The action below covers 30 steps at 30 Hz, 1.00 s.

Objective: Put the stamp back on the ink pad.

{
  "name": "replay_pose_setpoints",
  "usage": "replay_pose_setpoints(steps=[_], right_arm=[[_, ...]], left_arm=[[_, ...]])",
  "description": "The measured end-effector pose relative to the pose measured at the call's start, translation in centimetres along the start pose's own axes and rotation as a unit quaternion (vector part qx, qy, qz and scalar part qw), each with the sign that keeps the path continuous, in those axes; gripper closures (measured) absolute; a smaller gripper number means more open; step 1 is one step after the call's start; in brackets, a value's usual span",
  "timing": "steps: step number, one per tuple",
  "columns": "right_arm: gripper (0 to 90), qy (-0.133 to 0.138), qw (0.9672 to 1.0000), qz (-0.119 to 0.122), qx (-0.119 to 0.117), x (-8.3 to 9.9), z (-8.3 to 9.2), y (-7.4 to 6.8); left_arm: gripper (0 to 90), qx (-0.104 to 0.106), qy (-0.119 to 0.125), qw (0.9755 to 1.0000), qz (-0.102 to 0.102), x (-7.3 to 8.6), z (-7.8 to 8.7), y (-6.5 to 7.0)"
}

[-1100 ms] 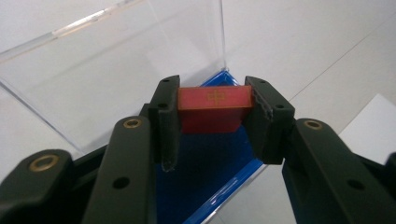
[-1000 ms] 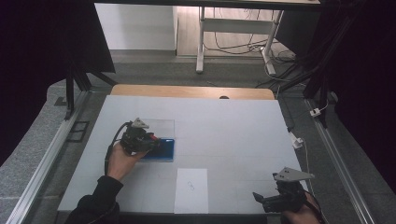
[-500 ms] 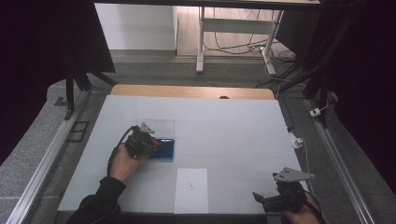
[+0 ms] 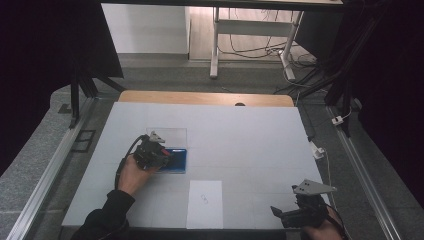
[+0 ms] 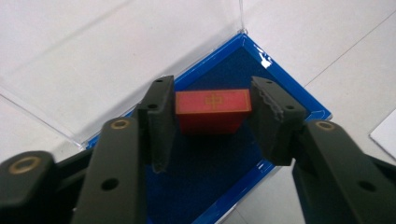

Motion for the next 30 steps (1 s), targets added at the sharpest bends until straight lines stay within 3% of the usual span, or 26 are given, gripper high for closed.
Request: replay_pose_setpoints(steps=[10,17,23,30], right_arm=[[0.3,0.002,1.0000,0.001,-0.001,0.0,0.0,0.0],[0.3,0.002,1.0000,0.003,-0.001,0.0,0.0,0.0],[0.3,0.002,1.0000,0.004,0.000,0.0,0.0,-0.1],[0.3,0.002,1.0000,0.003,0.000,0.0,0.0,-0.1]], left_arm=[[29.9,0.013,0.035,0.9992,0.016,-0.3,1.3,0.2],[15.4,0.034,0.051,0.9969,0.050,-0.5,2.2,0.3],[6.1,0.032,0.046,0.9973,0.046,-0.3,2.9,0.7],[1.5,0.051,0.054,0.9959,0.052,-0.2,3.6,1.1]])
Point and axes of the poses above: each handheld gripper's, and its own axes: z roughly backward along the jaws, x roughly out of its underside, y roughly to its right, the point moved 5 cm from there along -z, roughly forward along the jaws, and after that the axes turned 4 degrees about -z, right-handed, at the moved point
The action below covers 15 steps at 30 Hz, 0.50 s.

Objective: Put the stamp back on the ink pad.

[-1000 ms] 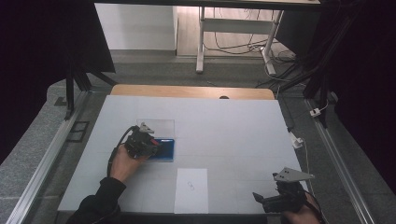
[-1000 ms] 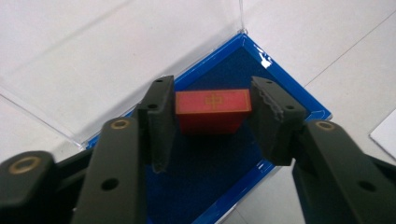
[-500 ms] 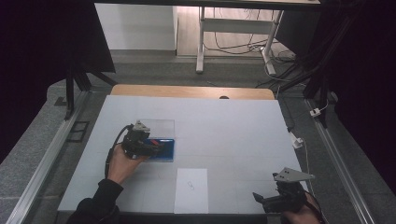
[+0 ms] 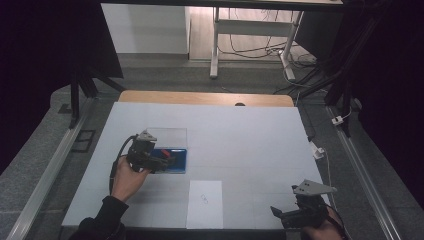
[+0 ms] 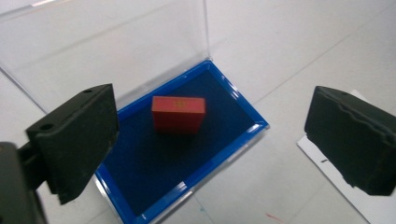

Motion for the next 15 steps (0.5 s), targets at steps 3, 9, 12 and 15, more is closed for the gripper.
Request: replay_pose_setpoints(steps=[3,9,12,15], right_arm=[[0.3,0.000,1.0000,0.000,0.000,0.0,0.0,0.0],[0.3,0.000,1.0000,-0.001,0.000,0.0,0.0,0.0],[0.3,-0.002,1.0000,0.000,-0.001,0.0,0.0,0.0],[0.3,-0.003,1.0000,-0.001,-0.001,0.0,0.0,0.0]], left_arm=[[0.3,0.012,0.006,0.9999,-0.002,0.0,0.3,0.3],[0.0,0.029,0.016,0.9994,-0.007,0.1,1.1,0.7],[0.0,0.035,0.019,0.9992,-0.008,0.2,1.5,0.9],[0.0,0.038,0.026,0.9989,-0.009,0.4,2.0,1.2]])
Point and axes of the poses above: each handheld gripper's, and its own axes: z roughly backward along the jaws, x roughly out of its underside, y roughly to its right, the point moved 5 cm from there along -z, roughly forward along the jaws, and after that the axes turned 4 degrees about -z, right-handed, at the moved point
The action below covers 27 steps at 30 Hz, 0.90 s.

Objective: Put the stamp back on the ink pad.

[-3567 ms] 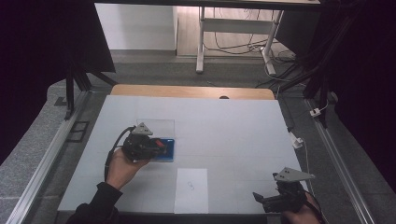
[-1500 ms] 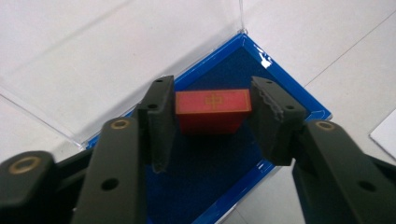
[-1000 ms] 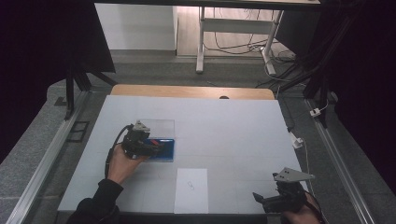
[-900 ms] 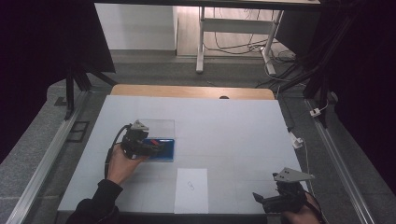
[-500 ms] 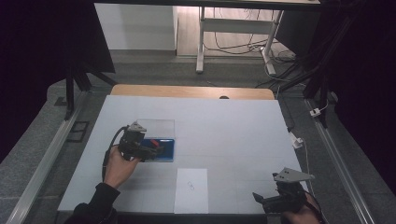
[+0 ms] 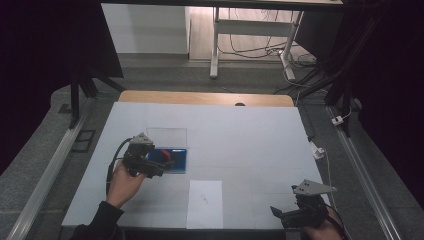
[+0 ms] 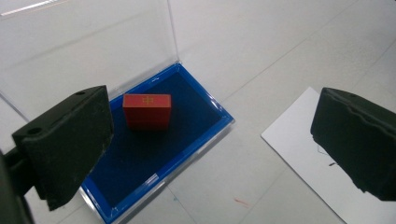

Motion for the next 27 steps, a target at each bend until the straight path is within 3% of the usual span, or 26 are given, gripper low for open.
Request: replay_pose_setpoints(steps=[9,27], right_arm=[[0.3,0.001,1.0000,-0.003,-0.001,0.0,0.0,0.0],[0.1,0.006,0.9999,-0.015,-0.001,0.0,0.1,0.2]], left_arm=[[0.0,0.009,0.020,0.9997,-0.011,0.4,1.8,1.2],[0.0,0.006,0.032,0.9994,0.009,3.5,5.6,2.7]])
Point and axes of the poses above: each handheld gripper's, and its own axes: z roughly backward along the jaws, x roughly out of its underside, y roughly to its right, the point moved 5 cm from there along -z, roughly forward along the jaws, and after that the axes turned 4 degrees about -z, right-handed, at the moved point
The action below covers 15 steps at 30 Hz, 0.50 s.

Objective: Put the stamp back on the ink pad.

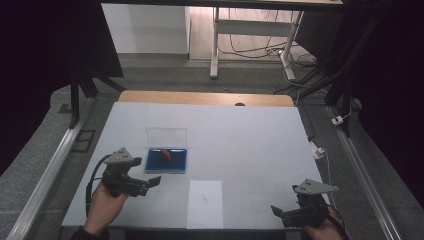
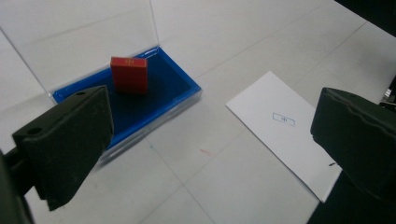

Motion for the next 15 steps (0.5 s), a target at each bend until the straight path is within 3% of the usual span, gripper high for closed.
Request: replay_pose_setpoints(steps=[15], right_arm=[[0.0,0.001,1.0000,-0.005,0.002,0.0,0.1,0.1]], left_arm=[[0.0,-0.016,0.012,0.9993,0.032,3.9,3.7,0.4]])
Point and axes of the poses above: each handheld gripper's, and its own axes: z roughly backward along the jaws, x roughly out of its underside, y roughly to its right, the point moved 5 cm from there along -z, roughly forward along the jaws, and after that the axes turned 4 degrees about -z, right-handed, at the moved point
